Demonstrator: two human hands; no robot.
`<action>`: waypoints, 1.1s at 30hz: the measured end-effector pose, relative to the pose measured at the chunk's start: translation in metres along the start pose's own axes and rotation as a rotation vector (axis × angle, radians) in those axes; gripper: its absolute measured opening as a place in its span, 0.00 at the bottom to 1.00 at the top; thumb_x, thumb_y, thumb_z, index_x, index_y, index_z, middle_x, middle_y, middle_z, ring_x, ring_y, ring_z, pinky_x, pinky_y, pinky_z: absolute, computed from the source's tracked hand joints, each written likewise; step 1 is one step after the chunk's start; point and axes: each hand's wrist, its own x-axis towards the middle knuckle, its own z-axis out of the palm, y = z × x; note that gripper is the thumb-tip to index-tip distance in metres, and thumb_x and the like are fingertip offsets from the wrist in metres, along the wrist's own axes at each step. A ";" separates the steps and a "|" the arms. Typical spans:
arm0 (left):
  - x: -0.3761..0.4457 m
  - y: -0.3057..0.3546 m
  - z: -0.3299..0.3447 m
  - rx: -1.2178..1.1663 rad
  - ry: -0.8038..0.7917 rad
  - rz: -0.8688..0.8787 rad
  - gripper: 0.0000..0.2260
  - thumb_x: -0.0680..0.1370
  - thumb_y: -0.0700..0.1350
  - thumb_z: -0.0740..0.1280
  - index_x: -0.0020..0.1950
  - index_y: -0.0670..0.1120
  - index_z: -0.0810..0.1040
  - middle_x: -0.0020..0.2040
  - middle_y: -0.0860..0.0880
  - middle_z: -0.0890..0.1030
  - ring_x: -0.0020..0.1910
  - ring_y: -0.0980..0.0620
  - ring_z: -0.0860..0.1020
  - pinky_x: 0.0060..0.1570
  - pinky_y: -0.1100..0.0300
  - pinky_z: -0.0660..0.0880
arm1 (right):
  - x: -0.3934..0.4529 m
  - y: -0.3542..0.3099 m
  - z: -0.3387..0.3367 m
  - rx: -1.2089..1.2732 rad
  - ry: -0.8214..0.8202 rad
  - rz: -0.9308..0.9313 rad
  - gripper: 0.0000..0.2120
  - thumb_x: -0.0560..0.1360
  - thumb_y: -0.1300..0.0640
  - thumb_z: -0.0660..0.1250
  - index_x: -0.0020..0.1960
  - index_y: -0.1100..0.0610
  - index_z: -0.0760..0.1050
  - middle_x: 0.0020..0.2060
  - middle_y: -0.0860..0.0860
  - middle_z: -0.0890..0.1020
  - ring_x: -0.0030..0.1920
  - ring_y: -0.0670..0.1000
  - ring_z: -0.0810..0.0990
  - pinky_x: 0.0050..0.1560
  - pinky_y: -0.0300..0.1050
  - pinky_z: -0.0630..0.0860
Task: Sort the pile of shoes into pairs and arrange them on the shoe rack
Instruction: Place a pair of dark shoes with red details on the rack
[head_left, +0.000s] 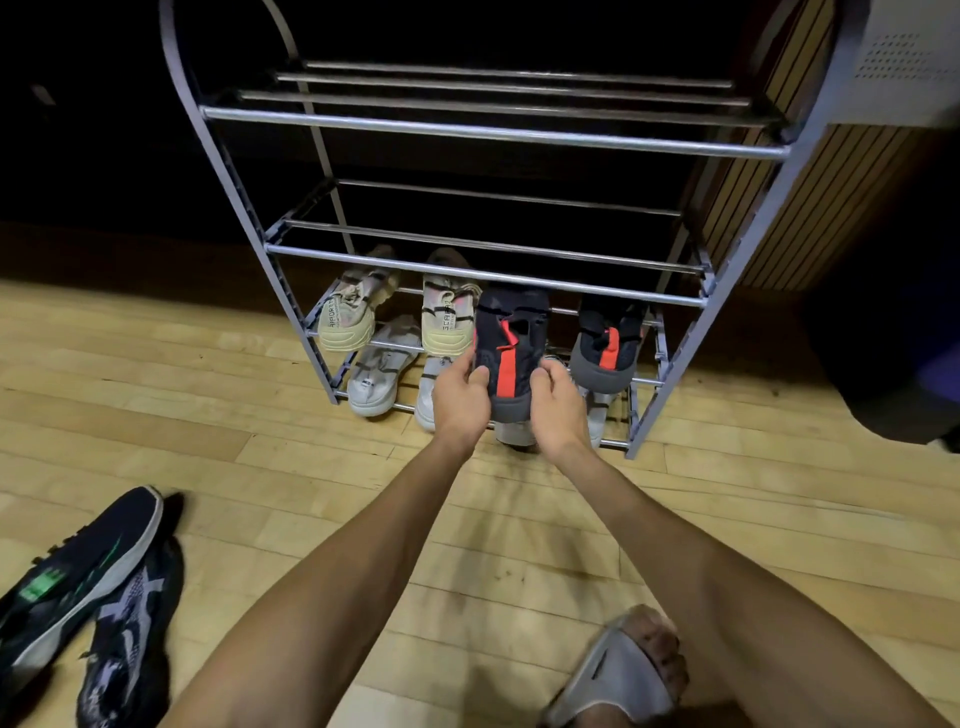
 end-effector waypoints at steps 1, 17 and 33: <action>0.008 0.001 0.003 0.020 -0.013 0.004 0.20 0.80 0.36 0.57 0.71 0.46 0.73 0.62 0.51 0.80 0.62 0.52 0.77 0.65 0.52 0.73 | 0.008 0.000 0.000 -0.013 0.008 0.005 0.18 0.83 0.49 0.52 0.69 0.51 0.70 0.45 0.47 0.79 0.44 0.49 0.77 0.41 0.45 0.68; 0.097 -0.031 0.033 0.203 -0.009 0.021 0.19 0.84 0.41 0.55 0.75 0.39 0.66 0.73 0.45 0.70 0.73 0.49 0.66 0.68 0.64 0.59 | 0.084 0.016 0.032 -0.125 0.111 0.007 0.18 0.85 0.52 0.48 0.61 0.60 0.73 0.47 0.55 0.78 0.54 0.61 0.78 0.51 0.52 0.70; 0.103 -0.023 0.018 0.185 -0.066 -0.017 0.19 0.83 0.40 0.56 0.75 0.41 0.67 0.71 0.45 0.72 0.70 0.50 0.70 0.70 0.61 0.64 | 0.084 0.006 0.034 -0.029 0.116 0.002 0.18 0.85 0.51 0.50 0.64 0.55 0.75 0.50 0.50 0.80 0.51 0.52 0.77 0.55 0.49 0.70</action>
